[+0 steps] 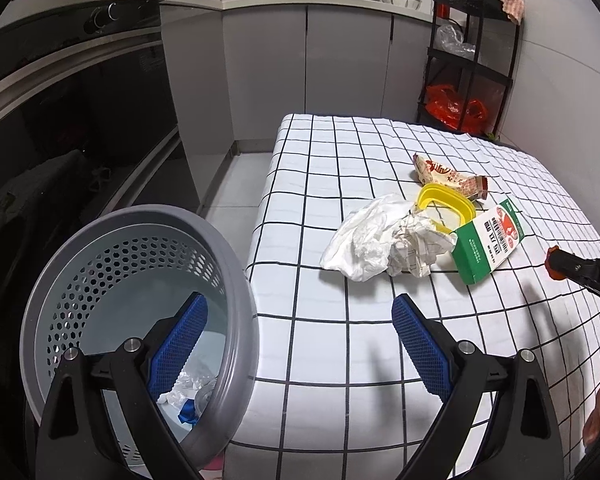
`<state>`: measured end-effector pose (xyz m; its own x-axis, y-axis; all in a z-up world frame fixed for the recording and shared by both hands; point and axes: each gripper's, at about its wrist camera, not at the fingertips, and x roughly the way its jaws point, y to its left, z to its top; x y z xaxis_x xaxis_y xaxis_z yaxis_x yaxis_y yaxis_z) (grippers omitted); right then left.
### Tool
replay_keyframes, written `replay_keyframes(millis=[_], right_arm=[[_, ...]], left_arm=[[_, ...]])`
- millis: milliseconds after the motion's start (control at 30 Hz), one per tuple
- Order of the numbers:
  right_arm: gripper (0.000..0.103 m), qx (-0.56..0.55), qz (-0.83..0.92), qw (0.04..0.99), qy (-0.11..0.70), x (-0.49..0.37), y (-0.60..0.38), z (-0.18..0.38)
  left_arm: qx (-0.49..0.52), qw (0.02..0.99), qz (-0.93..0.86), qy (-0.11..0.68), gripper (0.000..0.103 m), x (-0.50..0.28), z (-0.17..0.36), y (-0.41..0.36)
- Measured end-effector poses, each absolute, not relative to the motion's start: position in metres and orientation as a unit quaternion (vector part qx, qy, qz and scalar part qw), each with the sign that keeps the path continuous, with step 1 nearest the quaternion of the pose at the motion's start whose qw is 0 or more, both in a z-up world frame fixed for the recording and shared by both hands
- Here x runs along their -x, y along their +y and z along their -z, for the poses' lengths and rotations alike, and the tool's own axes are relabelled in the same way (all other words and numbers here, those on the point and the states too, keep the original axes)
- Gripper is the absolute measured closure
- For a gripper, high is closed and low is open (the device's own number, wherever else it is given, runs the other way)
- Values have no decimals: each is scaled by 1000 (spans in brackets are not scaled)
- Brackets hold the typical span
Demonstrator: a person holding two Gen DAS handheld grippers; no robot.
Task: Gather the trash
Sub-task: 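Grasp the white tissue with the left tool while the right tool holds the orange peel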
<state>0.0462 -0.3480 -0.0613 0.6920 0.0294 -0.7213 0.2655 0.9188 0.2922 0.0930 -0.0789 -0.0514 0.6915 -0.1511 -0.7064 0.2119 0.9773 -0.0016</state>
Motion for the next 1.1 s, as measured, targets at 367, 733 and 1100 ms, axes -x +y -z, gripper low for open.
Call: replay_keyframes(millis=[367,733,1100], right_arm=[[82,-168,18,908,382,-57,-316,49],[82,-164,-14,908,385,-61,-302,45],[82,-164,-18,908,386,-60,-301,44]], left_arm=[[-36,919,107,377,12,-126,39,-92],[9,893,123,433,11,-182,55,-101],[-6,878,122,463,24,-186,78,-111]])
